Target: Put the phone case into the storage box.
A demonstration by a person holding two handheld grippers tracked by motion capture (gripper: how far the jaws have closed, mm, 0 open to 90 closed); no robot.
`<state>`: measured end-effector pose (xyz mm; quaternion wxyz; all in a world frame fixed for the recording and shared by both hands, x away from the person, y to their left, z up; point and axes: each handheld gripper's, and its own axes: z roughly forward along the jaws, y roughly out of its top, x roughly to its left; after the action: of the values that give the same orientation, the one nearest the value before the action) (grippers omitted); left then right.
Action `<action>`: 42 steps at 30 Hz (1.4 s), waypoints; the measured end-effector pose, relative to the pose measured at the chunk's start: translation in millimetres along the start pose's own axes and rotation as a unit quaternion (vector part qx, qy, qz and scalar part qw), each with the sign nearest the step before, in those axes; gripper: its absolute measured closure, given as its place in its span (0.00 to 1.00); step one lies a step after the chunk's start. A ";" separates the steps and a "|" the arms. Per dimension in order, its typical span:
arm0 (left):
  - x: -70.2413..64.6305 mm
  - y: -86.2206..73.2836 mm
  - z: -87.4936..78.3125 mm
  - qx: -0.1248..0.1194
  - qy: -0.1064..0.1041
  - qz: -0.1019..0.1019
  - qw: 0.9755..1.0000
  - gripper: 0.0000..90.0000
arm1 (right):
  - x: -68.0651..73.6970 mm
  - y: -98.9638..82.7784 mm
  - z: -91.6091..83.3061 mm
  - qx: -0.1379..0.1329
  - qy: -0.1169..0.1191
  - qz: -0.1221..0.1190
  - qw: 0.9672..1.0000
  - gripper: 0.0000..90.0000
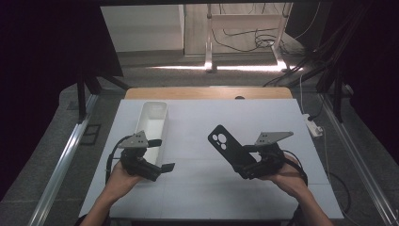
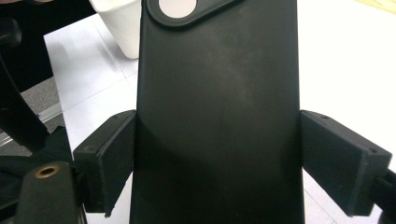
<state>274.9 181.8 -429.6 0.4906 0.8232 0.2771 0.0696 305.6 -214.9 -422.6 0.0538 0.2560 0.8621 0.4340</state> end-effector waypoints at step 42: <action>-20.6 23.0 40.3 -0.024 -0.111 0.052 0.992 0.00 | 25.0 -11.0 3.9 -0.033 0.099 -0.061 0.993 0.16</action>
<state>282.1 131.6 -427.4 0.5334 0.8273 0.1759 0.0103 280.9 -205.3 -430.3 0.0031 0.1570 0.8622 0.4817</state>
